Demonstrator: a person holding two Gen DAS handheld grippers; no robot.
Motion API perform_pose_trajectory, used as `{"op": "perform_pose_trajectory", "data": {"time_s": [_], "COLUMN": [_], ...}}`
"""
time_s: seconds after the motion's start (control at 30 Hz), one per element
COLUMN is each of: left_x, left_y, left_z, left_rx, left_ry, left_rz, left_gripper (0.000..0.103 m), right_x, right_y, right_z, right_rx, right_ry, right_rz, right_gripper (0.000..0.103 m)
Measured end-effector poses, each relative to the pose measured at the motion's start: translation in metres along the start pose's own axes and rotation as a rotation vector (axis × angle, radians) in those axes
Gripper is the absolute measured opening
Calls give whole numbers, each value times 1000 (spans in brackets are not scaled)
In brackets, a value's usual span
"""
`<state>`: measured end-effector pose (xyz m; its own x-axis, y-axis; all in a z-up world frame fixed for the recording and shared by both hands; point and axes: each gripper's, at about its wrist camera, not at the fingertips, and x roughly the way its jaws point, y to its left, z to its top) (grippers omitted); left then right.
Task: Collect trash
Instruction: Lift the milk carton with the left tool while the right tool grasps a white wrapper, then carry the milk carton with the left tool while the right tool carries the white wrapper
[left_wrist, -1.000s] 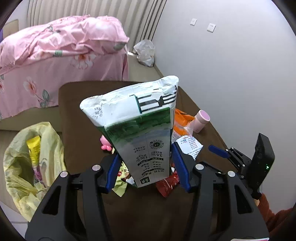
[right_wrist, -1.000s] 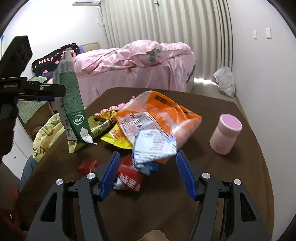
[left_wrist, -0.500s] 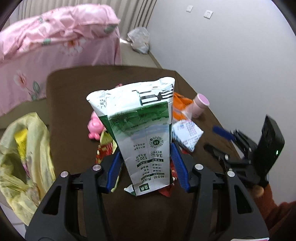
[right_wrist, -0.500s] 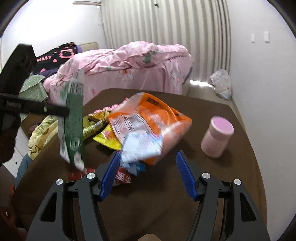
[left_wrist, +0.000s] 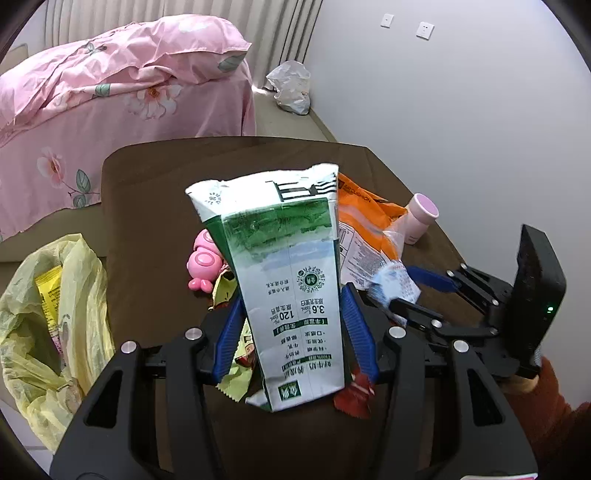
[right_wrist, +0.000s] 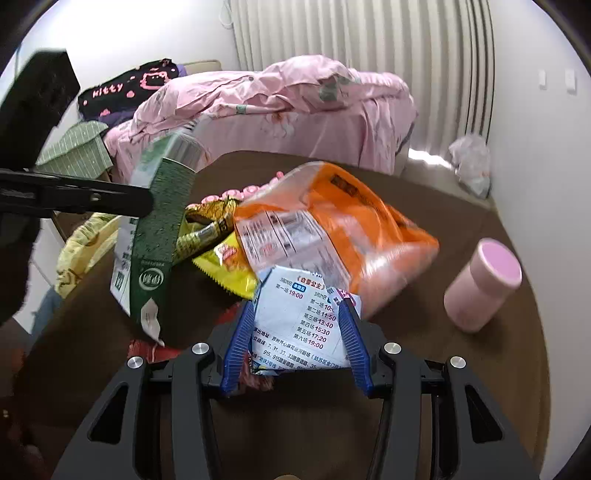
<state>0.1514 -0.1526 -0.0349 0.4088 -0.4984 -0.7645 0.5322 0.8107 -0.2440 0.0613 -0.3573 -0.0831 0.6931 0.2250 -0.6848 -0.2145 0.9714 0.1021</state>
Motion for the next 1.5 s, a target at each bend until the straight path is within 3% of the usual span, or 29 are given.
{"op": "perform_pose_trajectory", "data": {"time_s": [0.2, 0.27, 0.33, 0.4, 0.43, 0.57, 0.77, 0.87, 0.97, 1.03, 1.1, 1.17, 1.37, 1.5], "left_x": [12, 16, 20, 24, 27, 28, 23, 21, 22, 22, 20, 17, 19, 31], "left_y": [-1, -5, -7, -6, -5, -3, -2, -4, -6, -6, -5, -3, -14, -32], "left_z": [-8, -12, -17, -21, -23, -29, -30, -31, -31, -32, -32, -33, -22, -4], "left_rx": [-8, 12, 23, 19, 14, -1, -10, -11, -15, -18, -13, -3, 9, 45], "left_ry": [15, 23, 31, 39, 43, 47, 23, 7, 0, -1, -2, -7, -15, -21], "left_rz": [-15, 6, 22, 29, 36, 24, 12, 1, 5, 5, 8, 13, -8, 35], "left_gripper": [49, 49, 49, 49, 49, 49, 49, 50, 50, 51, 51, 55, 56, 61], "right_x": [-13, -20, -26, -24, -21, -28, -33, -34, -18, 2, 5, -3, -34, -43], "right_y": [-19, -25, -28, -23, -16, -6, -22, -23, -21, -22, -21, -18, -13, -18], "right_z": [-23, -25, -27, -26, -27, -29, -27, -23, -12, -9, -11, -13, -15, -19], "right_rx": [53, 97, 140, 124, 88, 42, 188, 233, 223, 216, 221, 214, 163, 185], "right_ry": [15, -9, -26, 31, 59, 28, 51, -11, -20, 30, 39, 15, -55, -62], "right_rz": [-130, -97, -26, 1, -27, -168, -91, -30, -69, -86, -25, -1, -97, -106], "right_gripper": [48, 59, 60, 60, 60, 60, 60, 60, 60, 60, 48, 45, 40, 40]}}
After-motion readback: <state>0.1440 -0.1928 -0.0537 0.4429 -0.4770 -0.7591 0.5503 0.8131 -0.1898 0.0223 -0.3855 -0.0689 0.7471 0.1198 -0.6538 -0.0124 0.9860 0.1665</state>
